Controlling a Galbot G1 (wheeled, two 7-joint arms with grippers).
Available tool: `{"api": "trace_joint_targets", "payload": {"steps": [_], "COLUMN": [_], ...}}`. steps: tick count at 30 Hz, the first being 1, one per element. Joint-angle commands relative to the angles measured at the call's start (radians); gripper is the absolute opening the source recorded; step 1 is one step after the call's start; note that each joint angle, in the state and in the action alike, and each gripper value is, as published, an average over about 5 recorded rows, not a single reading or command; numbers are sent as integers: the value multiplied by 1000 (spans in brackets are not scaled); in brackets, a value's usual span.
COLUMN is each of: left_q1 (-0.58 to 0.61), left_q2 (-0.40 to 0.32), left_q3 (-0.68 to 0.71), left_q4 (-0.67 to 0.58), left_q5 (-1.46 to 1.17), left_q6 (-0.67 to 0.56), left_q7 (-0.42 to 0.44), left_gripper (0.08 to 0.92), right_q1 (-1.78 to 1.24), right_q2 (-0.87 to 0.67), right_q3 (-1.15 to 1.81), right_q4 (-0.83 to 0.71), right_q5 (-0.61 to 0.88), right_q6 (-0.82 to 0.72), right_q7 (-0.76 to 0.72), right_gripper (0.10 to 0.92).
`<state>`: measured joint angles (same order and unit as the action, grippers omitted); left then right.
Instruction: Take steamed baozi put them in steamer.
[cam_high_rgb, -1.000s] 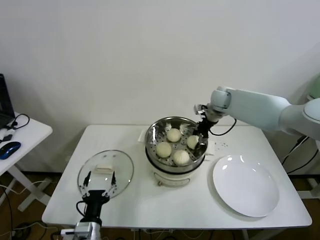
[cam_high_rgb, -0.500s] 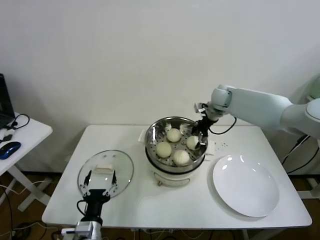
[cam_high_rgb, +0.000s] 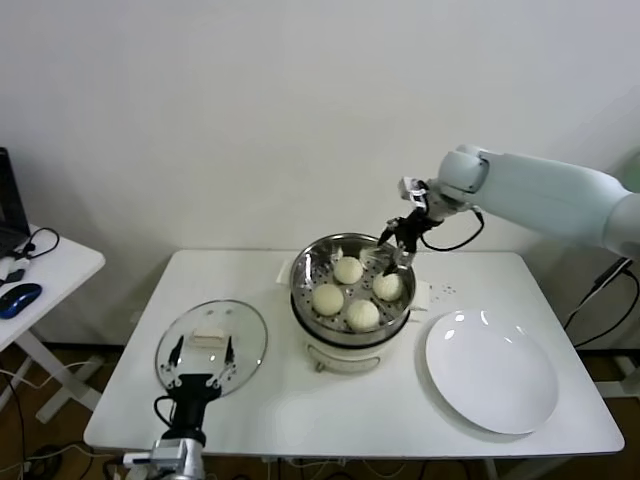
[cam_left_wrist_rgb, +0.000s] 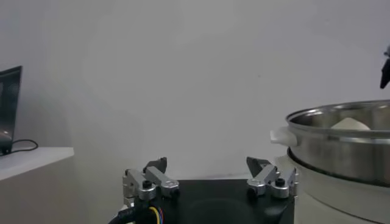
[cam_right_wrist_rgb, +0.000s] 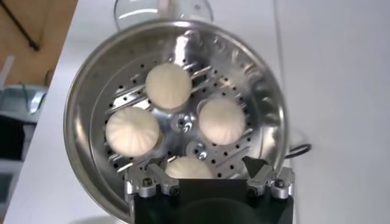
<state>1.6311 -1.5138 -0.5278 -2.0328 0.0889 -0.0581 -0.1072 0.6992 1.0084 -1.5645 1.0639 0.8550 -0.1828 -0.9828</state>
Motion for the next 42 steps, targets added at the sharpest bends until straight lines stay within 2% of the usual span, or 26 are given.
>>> {"api": "trace_joint_targets", "payload": {"steps": [1, 6, 12, 16, 19, 23, 28, 35, 42], "left_q1": [-5, -10, -5, 4, 10, 16, 19, 12, 2], "left_q2": [7, 11, 20, 15, 14, 19, 24, 20, 28], "left_q3": [-16, -28, -31, -22, -21, -33, -38, -37, -56], "left_q4": [-2, -18, -40, -65, -75, -82, -100, -111, -107], "left_q5": [9, 7, 5, 21, 29, 25, 11, 21, 25], "left_q6": [-5, -9, -22, -16, -11, -4, 11, 25, 27], "left_q7": [-2, 1, 27, 29, 34, 48, 63, 68, 74], "left_gripper": [823, 823, 823, 823, 823, 823, 823, 823, 823], "right_q1": [-47, -221, -530, -815, -1097, -1435, -1711, -1917, -2040], "right_q2": [-263, -427, -568, -617, -600, -519, -340, -34, 230], "right_q3": [212, 422, 721, 1000, 1283, 1653, 1944, 2181, 2278], "right_q4": [209, 319, 456, 554, 605, 654, 687, 737, 762], "right_q5": [-5, -88, -117, -165, -204, -260, -339, -430, -493], "right_q6": [-13, -8, 26, 43, 50, 62, 89, 148, 245], "right_q7": [210, 277, 501, 599, 657, 682, 678, 682, 703], "right_gripper": [823, 823, 823, 823, 823, 823, 823, 823, 823]}}
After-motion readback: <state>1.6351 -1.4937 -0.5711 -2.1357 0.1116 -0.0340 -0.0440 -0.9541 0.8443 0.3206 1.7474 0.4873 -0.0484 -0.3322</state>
